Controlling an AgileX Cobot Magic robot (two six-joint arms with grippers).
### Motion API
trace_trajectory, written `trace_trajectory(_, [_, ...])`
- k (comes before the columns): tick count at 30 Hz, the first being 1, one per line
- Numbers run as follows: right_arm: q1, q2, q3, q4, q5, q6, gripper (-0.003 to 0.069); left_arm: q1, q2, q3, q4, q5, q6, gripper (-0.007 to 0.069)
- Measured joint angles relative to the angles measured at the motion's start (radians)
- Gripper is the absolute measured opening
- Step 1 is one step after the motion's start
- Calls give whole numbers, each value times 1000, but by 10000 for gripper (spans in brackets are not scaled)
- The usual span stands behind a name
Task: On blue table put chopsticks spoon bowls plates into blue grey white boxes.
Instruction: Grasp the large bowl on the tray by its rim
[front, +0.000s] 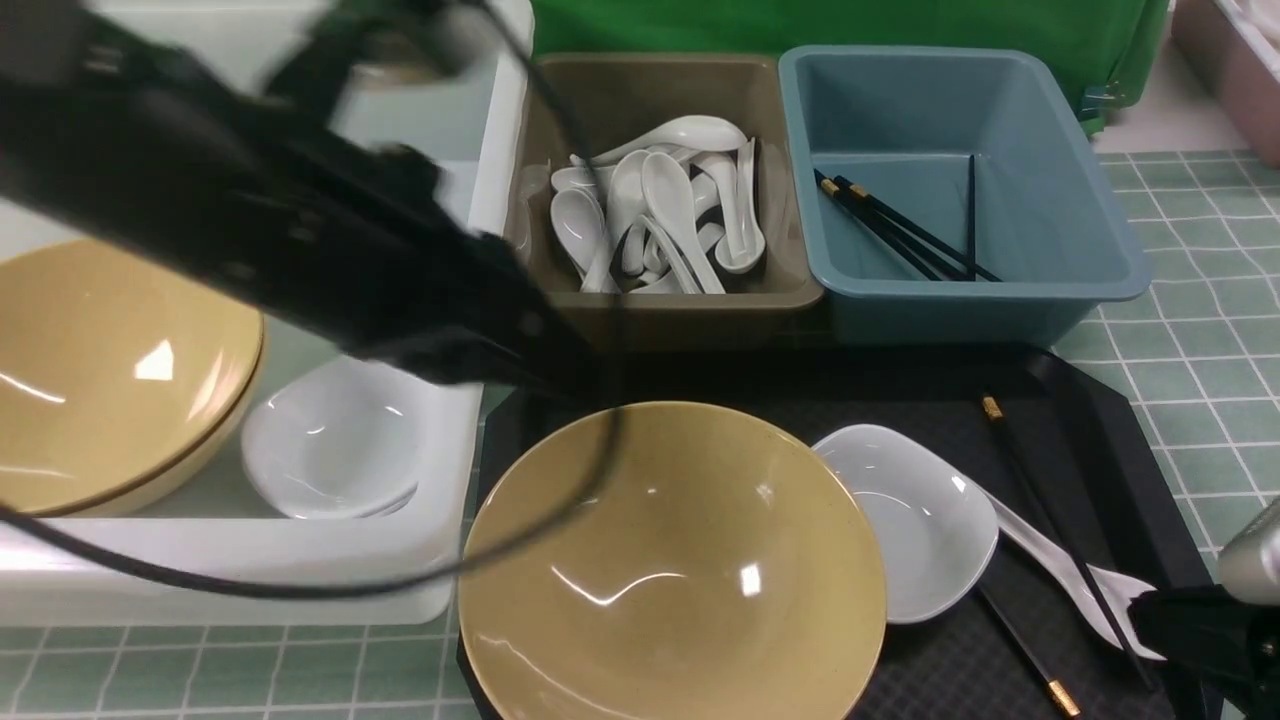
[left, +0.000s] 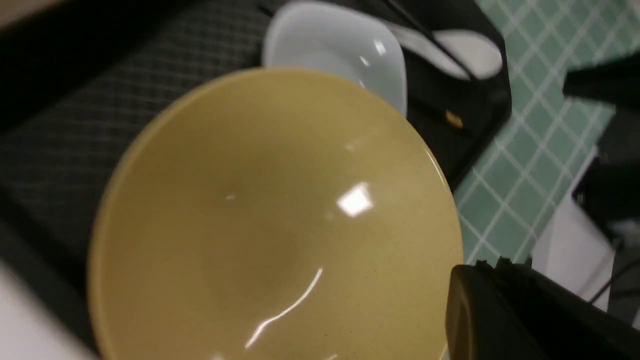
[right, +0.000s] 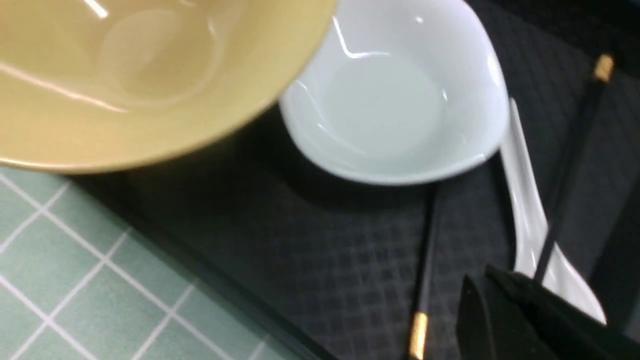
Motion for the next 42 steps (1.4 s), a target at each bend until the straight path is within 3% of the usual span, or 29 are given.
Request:
trace_trajectory(6, [26,0,0,2,-24,2,36,-229,216,-2,201,-176,-47,4])
trace_trajectory(14, [26,0,0,2,-25,2,38,-320,386,-2,289,-290,-65,4])
trace_trajectory(18, [26,0,0,3,-32,3,43,-324,465,-16,183,-323,-65,4])
trace_trajectory(24, [26,0,0,3,-40,9,47,-326,526,-72,-162,-308,51,5])
trace_trajectory(28, [26,0,0,3,-40,10,48,-323,525,-110,-181,-288,65,11])
trace_trajectory(30, [26,0,0,3,-40,10,49,-317,517,-140,-137,-260,55,27])
trace_trajectory(33, [26,0,0,4,-40,10,52,-300,487,-207,43,-187,-39,97])
trace_trajectory(37, [26,0,0,4,-40,10,55,-290,442,-270,346,-115,-158,225])
trace_trajectory(42, [26,0,0,4,-40,10,57,-290,427,-287,602,-67,-256,396])
